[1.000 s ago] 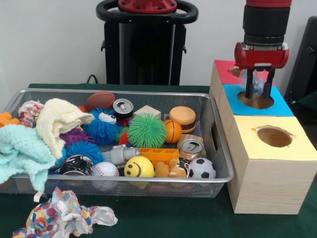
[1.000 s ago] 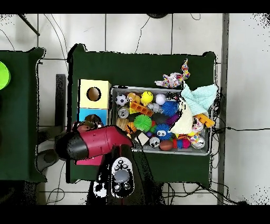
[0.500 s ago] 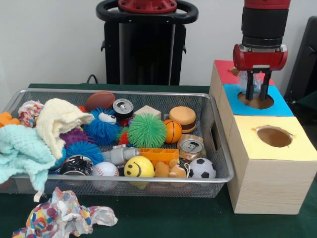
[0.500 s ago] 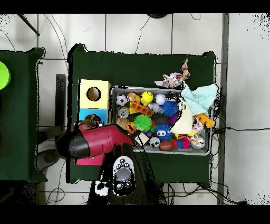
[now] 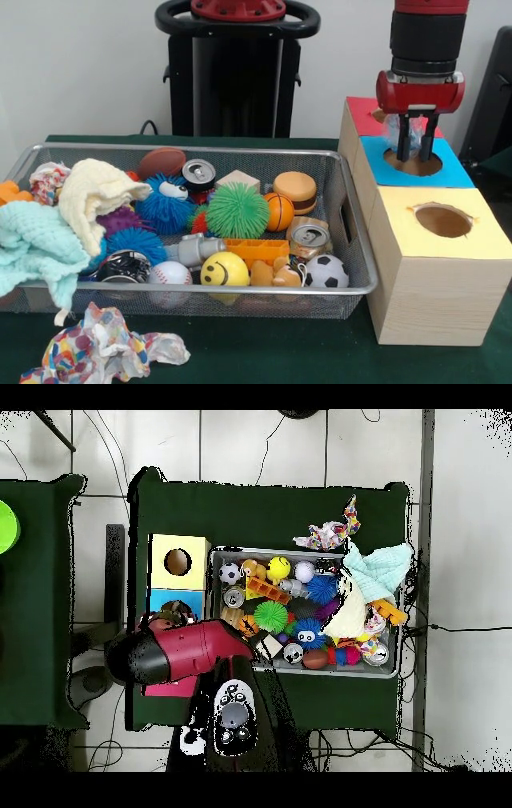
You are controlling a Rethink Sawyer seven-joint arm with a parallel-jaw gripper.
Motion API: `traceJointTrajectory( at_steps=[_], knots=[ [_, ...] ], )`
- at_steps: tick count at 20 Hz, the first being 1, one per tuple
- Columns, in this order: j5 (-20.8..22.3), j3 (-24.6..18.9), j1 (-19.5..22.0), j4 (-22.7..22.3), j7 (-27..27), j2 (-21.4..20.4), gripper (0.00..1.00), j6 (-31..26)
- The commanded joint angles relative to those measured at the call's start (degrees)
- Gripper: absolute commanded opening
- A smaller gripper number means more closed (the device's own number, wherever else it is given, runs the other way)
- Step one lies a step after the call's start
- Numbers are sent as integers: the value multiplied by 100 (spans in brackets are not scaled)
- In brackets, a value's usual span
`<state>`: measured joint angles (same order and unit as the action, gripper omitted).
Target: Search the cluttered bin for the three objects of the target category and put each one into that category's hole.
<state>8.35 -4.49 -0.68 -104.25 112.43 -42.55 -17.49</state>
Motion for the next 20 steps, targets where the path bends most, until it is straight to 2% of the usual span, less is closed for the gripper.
traceJointTrajectory(
  at_steps=[1, 15, 20],
  knots=[
    [-9, -228, 52, 224, 409, 87, 0, -297],
    [12, -64, -202, 856, 397, 367, 0, -538],
    [13, -62, -213, 913, 394, 446, 0, -513]
  ],
)
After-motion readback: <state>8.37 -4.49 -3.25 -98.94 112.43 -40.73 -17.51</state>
